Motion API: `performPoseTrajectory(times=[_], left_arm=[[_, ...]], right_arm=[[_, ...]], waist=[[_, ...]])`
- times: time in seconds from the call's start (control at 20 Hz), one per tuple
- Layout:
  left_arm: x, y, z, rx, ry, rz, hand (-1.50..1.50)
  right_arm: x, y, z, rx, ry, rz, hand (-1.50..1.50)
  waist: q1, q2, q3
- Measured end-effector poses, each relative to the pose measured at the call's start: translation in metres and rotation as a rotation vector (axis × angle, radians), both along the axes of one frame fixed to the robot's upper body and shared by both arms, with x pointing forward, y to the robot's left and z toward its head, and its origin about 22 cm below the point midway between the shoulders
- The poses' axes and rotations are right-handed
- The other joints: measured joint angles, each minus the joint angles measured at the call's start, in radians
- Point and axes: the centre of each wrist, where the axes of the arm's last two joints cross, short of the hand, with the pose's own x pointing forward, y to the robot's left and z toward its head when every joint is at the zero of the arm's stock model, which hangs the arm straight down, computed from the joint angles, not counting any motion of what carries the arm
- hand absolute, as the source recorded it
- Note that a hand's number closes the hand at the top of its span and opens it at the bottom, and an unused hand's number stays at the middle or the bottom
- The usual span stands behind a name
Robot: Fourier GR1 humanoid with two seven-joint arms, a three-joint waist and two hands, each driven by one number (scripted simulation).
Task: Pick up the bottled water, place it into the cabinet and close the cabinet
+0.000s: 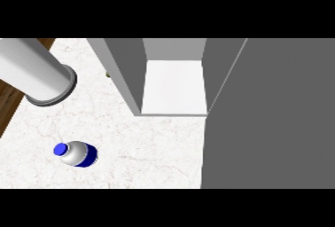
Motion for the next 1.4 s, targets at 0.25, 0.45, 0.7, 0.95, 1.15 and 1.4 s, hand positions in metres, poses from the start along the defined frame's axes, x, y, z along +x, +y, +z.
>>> performPoseTrajectory(times=[0.25,0.45,0.7,0.95,1.15,1.4], left_arm=[[-0.017,-0.005,-0.009,-0.010,0.055,0.008,-1.50],[-0.025,-0.009,-0.014,-0.018,0.079,0.011,-1.50],[-0.035,-0.012,-0.019,-0.008,0.082,0.017,-1.50],[-0.036,-0.008,-0.024,0.005,0.073,0.031,-1.50],[-0.032,-0.004,-0.026,-0.011,0.086,0.053,-1.50],[-0.028,0.006,-0.033,-0.067,0.097,0.063,-1.50]], right_arm=[[-0.011,0.000,-0.006,0.006,0.020,0.003,-1.50],[-0.018,-0.002,-0.007,-0.001,0.036,0.002,-1.50],[-0.028,-0.004,-0.010,-0.005,0.043,0.001,-1.50],[-0.037,-0.006,-0.012,-0.018,0.049,0.000,-1.50],[-0.044,-0.011,-0.014,-0.033,0.046,0.002,-1.50],[-0.056,-0.009,-0.018,-0.016,0.052,0.021,-1.50]], waist=[[0.001,0.000,0.000],[0.000,0.000,0.000],[-0.001,-0.001,0.000],[-0.006,0.000,0.000],[-0.012,0.001,0.000],[-0.016,0.001,0.000]])
